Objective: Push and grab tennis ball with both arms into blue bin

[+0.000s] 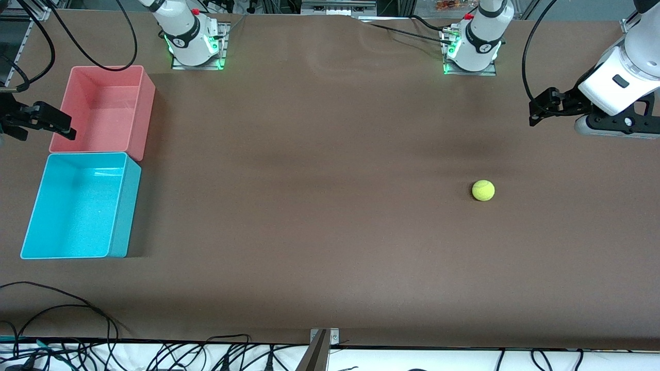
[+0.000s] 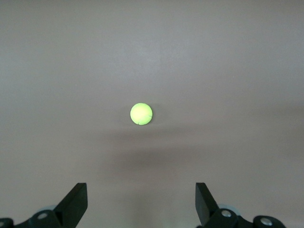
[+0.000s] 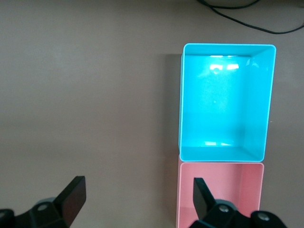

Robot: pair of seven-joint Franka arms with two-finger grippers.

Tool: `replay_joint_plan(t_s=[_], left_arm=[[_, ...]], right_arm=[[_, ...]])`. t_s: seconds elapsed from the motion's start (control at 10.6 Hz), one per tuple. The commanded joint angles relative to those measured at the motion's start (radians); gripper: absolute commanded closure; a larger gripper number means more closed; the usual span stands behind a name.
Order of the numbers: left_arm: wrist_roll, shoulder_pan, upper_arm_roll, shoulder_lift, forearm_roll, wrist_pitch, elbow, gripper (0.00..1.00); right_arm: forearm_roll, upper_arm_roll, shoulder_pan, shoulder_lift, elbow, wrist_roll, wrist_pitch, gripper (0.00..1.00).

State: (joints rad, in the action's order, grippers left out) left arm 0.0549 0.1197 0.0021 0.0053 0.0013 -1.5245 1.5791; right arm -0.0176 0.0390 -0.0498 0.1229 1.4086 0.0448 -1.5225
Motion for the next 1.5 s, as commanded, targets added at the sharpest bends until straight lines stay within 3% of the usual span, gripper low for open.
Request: replay_joint_plan(t_s=[0.0, 1.41], left_arm=[[0.006, 0.000, -0.002, -0.002, 0.022, 0.012, -0.004, 0.00], [-0.010, -0.002, -0.004, 0.019, 0.008, -0.003, -0.001, 0.00]], right_arm=[[-0.010, 0.002, -0.001, 0.004, -0.011, 0.010, -0.002, 0.00], [-0.016, 0.001, -0.004, 0.014, -0.011, 0.010, -0.022, 0.00]])
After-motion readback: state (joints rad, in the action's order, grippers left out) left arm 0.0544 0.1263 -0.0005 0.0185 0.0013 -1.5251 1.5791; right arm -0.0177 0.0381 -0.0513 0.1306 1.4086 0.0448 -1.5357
